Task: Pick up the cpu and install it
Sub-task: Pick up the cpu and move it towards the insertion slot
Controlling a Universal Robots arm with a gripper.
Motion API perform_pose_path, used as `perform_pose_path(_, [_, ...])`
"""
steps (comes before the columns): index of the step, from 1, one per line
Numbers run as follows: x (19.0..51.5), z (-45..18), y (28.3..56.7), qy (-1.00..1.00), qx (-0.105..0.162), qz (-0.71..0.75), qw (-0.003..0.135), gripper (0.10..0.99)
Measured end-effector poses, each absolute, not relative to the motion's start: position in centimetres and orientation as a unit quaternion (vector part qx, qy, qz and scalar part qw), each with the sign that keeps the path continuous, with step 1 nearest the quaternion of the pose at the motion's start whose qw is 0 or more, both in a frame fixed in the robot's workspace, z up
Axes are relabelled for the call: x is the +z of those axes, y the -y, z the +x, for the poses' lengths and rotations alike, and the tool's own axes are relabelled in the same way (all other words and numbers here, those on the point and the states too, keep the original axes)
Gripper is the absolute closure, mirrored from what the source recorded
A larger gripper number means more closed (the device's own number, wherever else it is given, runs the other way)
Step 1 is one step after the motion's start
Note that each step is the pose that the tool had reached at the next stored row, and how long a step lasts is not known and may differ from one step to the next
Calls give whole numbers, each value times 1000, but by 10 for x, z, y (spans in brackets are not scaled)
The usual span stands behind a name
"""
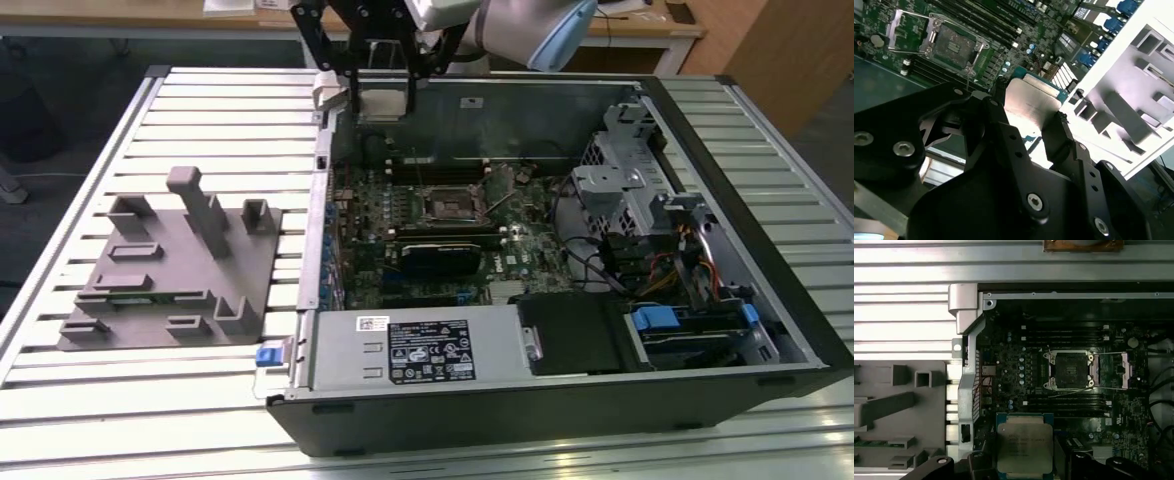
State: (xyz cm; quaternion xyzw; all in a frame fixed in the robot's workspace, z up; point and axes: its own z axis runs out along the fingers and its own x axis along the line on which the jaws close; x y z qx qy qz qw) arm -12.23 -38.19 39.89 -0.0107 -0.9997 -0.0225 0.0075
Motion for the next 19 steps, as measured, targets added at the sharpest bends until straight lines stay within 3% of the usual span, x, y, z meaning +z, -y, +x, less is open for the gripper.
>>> perform_pose_path(19, [395, -63, 375, 1000, -22, -11, 8, 545])
